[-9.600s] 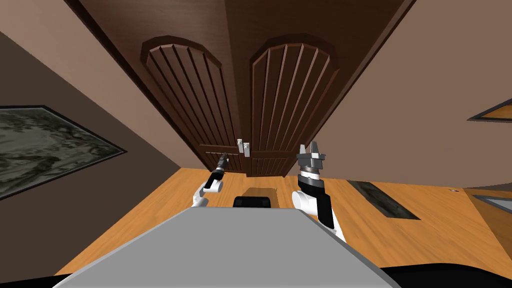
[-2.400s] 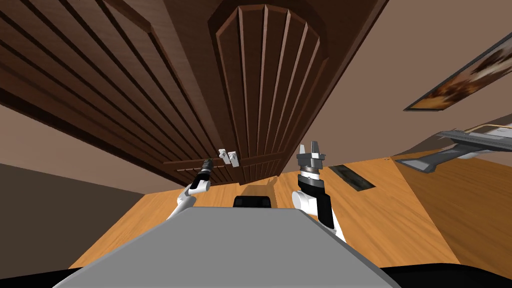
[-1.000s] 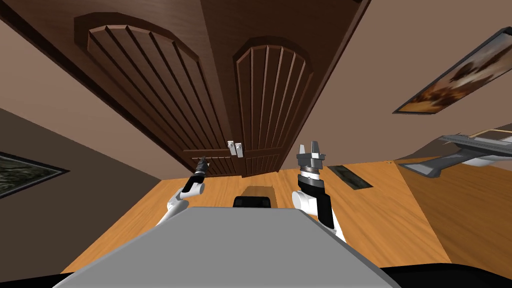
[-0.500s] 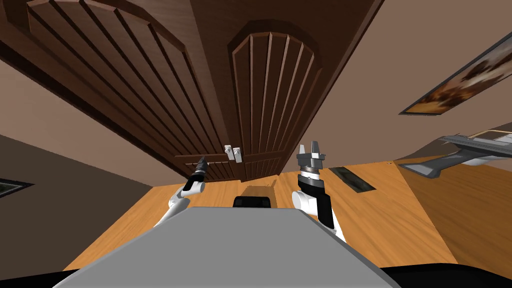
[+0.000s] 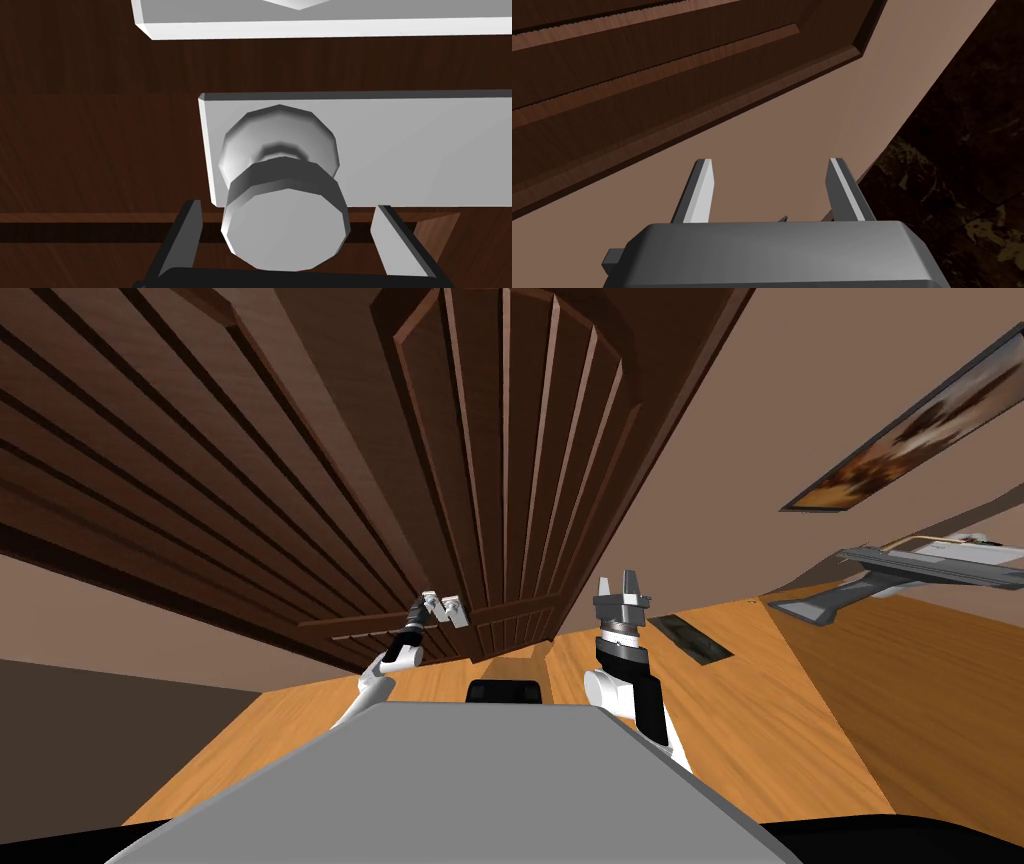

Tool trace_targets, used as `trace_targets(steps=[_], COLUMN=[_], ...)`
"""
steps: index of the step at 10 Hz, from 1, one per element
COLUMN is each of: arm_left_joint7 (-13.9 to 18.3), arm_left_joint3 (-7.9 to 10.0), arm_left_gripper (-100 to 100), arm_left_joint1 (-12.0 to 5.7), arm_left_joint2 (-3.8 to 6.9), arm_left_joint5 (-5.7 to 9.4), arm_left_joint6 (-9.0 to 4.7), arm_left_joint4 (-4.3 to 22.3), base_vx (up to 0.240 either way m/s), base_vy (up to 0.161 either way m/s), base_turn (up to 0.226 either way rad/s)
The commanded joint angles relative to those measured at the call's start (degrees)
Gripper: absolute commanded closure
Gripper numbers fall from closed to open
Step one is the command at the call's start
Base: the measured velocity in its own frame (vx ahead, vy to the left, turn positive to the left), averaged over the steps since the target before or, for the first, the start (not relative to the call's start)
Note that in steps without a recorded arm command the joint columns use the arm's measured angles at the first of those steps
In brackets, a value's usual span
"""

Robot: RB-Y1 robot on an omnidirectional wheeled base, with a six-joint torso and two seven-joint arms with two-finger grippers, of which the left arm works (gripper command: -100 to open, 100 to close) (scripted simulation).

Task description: Pull the door open

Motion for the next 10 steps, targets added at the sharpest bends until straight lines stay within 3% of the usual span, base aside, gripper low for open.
trace_targets(steps=[1,6,7,8,9,10], arm_left_joint7=[0.01,0.01,0.17,0.24,0.47,0.59], arm_left_joint3=[0.14,0.14,0.96,1.20,0.71,0.47], arm_left_gripper=[100,100,100,100,-100,-100], arm_left_joint1=[0.09,0.09,1.05,1.33,1.77,2.03], arm_left_joint2=[0.13,0.13,1.11,1.44,1.38,1.42], arm_left_joint5=[0.03,0.03,0.21,0.27,0.30,0.32], arm_left_joint6=[0.21,0.21,0.25,0.23,0.05,0.02], arm_left_joint4=[-0.04,-0.04,0.36,0.45,0.00,-0.26], base_vx=[-0.007,-0.016,-0.126,-0.163,-0.156,-0.196], base_vy=[0.008,0.009,0.096,0.138,0.052,0.007], base_turn=[0.026,-0.008,0.155,0.117,0.041,0.011])
